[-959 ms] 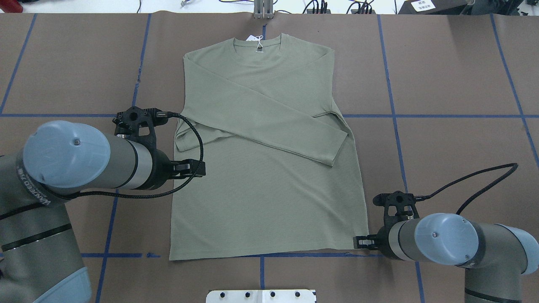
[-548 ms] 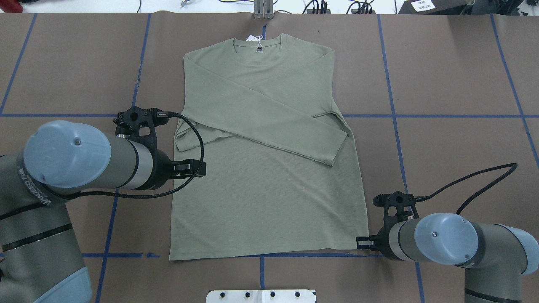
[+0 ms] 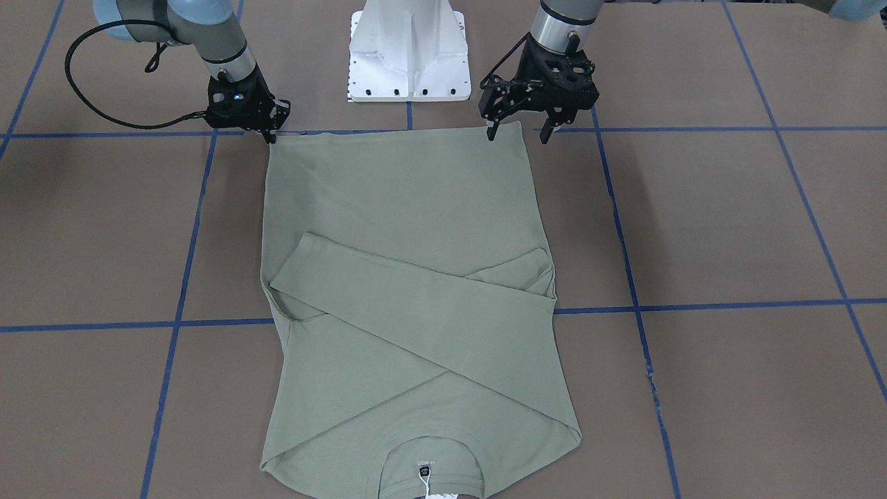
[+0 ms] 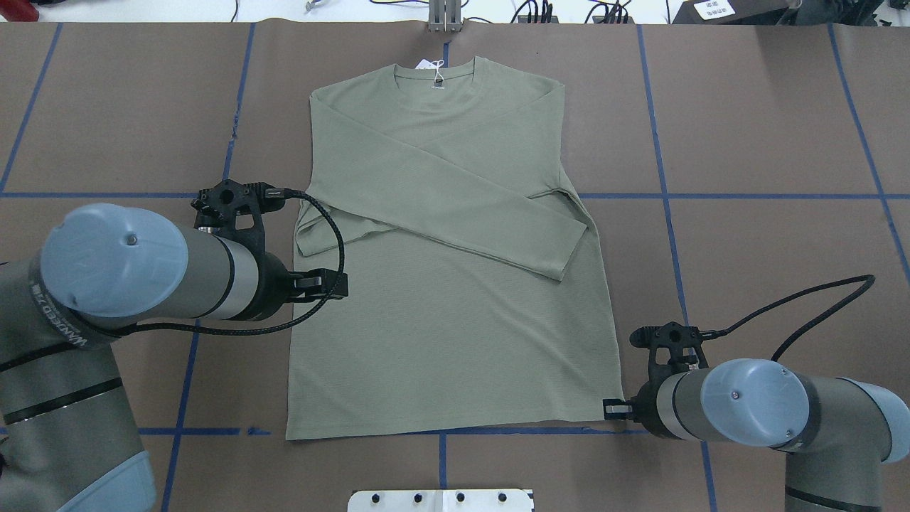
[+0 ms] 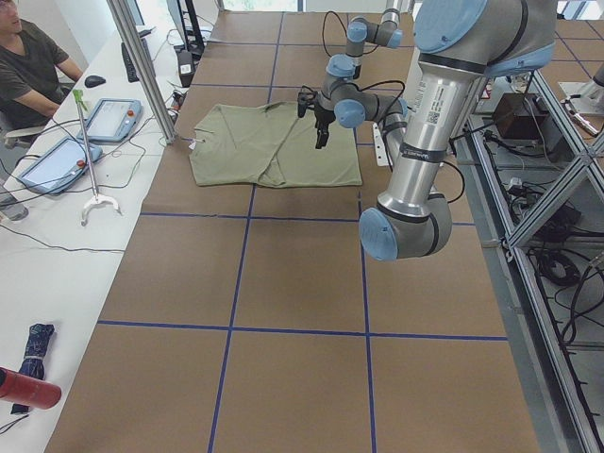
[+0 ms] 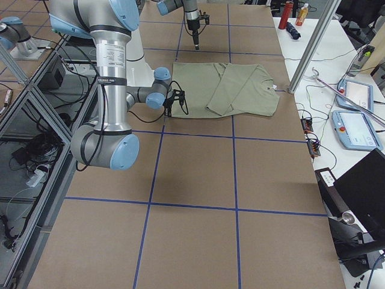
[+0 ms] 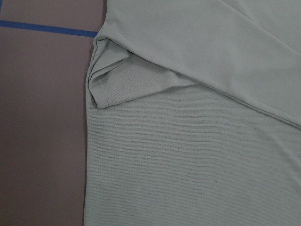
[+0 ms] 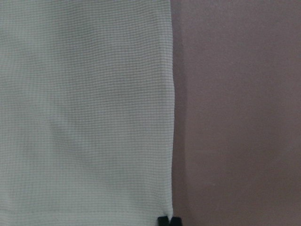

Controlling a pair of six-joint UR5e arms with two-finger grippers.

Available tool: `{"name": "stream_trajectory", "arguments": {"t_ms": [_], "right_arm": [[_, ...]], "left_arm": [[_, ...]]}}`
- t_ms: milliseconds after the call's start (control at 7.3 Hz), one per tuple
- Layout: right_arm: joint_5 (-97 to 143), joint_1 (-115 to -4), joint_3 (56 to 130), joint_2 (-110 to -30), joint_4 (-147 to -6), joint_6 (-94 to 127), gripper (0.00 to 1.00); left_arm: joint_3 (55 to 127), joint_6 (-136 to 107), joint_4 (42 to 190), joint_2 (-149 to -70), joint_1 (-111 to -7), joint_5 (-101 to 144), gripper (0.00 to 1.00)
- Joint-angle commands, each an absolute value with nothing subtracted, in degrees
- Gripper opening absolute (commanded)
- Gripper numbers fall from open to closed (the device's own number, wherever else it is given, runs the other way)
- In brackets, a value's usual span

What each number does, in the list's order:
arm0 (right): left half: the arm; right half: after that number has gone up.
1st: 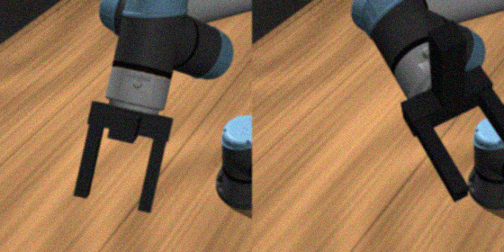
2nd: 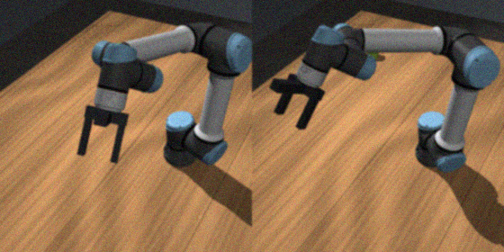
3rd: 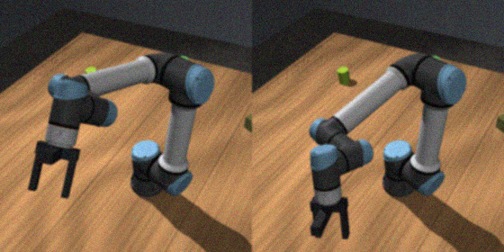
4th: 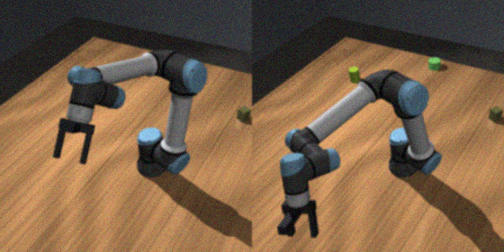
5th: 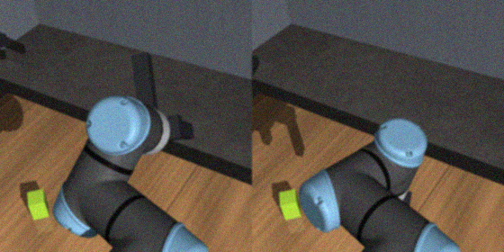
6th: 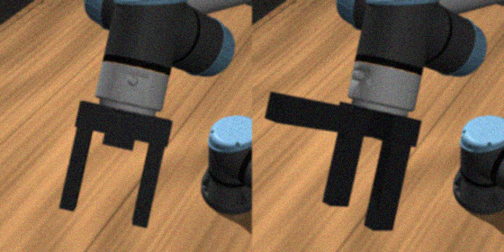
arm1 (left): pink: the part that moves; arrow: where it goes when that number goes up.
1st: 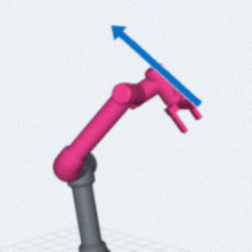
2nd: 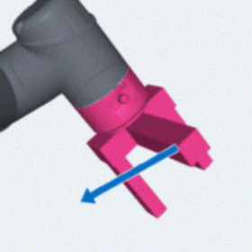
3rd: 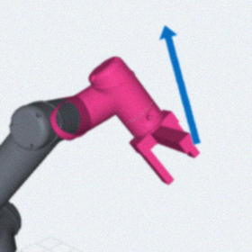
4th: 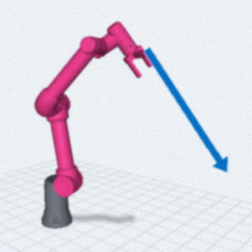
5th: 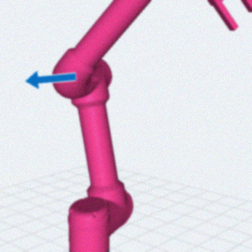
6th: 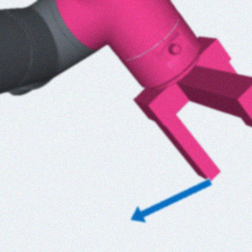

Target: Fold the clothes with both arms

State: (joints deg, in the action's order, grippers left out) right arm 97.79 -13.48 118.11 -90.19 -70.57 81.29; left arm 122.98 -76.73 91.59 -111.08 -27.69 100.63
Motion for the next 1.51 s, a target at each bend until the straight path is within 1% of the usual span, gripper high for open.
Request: {"name": "stream_trajectory", "arguments": {"t_ms": [0, 137, 274, 548, 685, 822, 1233, 1370], "right_arm": [[97.47, -13.80, 118.65, -90.09, -70.31, 81.56, 0.00], [97.73, -14.32, 119.70, -90.17, -70.23, 81.65, 0.00], [98.43, -15.11, 121.27, -90.52, -70.22, 81.65, 0.00], [103.51, -19.31, 123.21, -90.88, -70.05, 81.56, 0.00], [104.75, -20.12, 123.22, -90.79, -69.96, 81.56, 0.00], [104.85, -20.30, 123.22, -90.44, -69.96, 81.56, 0.00], [105.03, -20.39, 123.22, -90.26, -69.96, 81.56, 0.00], [105.03, -20.39, 123.22, -90.26, -69.96, 81.56, 0.00]], "left_arm": [[122.61, -77.25, 91.76, -110.57, -27.34, 100.63, 1.00], [122.52, -80.56, 91.84, -109.87, -25.25, 100.11, 1.00], [122.69, -85.56, 92.45, -107.78, -21.05, 99.24, 1.00], [122.78, -90.77, 92.37, -106.18, -14.71, 95.12, 1.00], [122.44, -91.31, 92.11, -105.56, -12.85, 94.23, 0.99], [122.08, -91.32, 92.11, -104.25, -12.22, 93.78, 0.98], [117.26, -92.54, 92.20, -104.32, -10.21, 93.78, 0.96], [116.29, -92.55, 92.20, -104.33, -9.93, 93.87, 0.94]]}}
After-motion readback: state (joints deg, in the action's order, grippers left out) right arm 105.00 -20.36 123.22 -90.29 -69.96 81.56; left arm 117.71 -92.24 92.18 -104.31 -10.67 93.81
